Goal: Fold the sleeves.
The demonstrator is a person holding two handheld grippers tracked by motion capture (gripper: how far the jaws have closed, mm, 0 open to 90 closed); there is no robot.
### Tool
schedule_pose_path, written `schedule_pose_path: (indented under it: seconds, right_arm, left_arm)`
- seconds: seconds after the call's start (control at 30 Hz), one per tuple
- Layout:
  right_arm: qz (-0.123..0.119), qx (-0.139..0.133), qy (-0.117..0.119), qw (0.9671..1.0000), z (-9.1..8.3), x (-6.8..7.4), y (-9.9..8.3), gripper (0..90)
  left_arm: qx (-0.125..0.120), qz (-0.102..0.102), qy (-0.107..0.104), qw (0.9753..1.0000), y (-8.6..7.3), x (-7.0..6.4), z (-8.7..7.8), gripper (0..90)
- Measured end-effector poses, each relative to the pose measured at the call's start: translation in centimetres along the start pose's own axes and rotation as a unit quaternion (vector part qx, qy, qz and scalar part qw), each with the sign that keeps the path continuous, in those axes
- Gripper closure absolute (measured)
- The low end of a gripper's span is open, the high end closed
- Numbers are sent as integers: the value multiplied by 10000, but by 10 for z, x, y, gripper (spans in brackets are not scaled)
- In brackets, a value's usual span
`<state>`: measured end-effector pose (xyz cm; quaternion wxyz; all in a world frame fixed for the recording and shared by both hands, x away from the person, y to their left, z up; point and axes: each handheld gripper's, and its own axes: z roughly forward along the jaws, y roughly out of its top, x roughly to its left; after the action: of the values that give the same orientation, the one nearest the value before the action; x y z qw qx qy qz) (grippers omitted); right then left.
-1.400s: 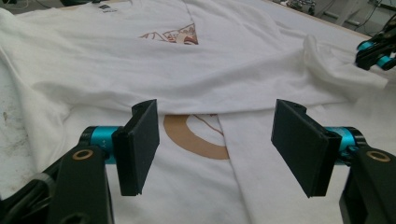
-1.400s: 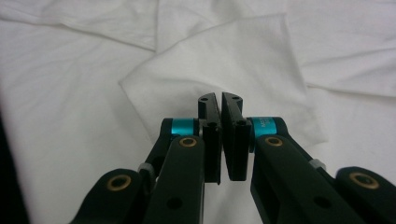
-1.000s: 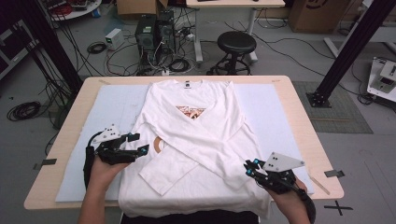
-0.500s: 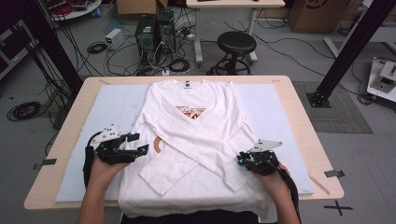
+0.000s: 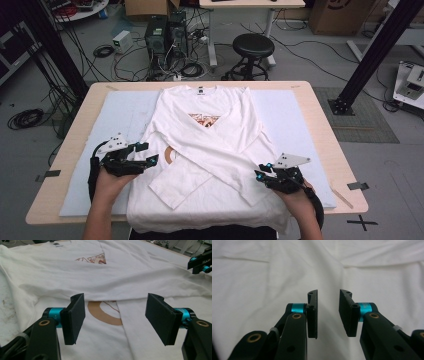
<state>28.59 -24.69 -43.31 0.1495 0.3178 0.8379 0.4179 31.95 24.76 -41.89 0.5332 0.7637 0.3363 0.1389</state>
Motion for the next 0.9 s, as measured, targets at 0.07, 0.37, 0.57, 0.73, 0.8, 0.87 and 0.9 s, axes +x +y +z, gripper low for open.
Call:
schedule_pose_path:
  seconds: [0.07,0.37,0.57,0.73,0.8,0.87,0.9]
  right_arm:
    - [-74,-103,183,9998,0,7,5,680]
    - [-673,217,938,9931,29,43,11,695]
    - [-782,484,917,9915,35,46,8,878]
    - [-841,441,1279,9872,28,54,10,881]
    - [-860,451,1329,9864,28,57,10,879]
    - [-850,490,1347,9860,32,56,8,833]
    - [-824,477,1367,9860,33,56,8,798]
  left_arm:
    - [15,0,-4,10000,0,0,0,324]
    - [11,34,-17,10000,0,0,0,324]
    - [12,15,0,10000,-1,1,0,324]
    - [-10,12,13,10000,0,1,-1,323]
    - [-3,17,15,10000,0,1,-1,324]
    - [2,9,7,10000,0,1,0,324]
    - [10,17,6,10000,0,1,0,324]
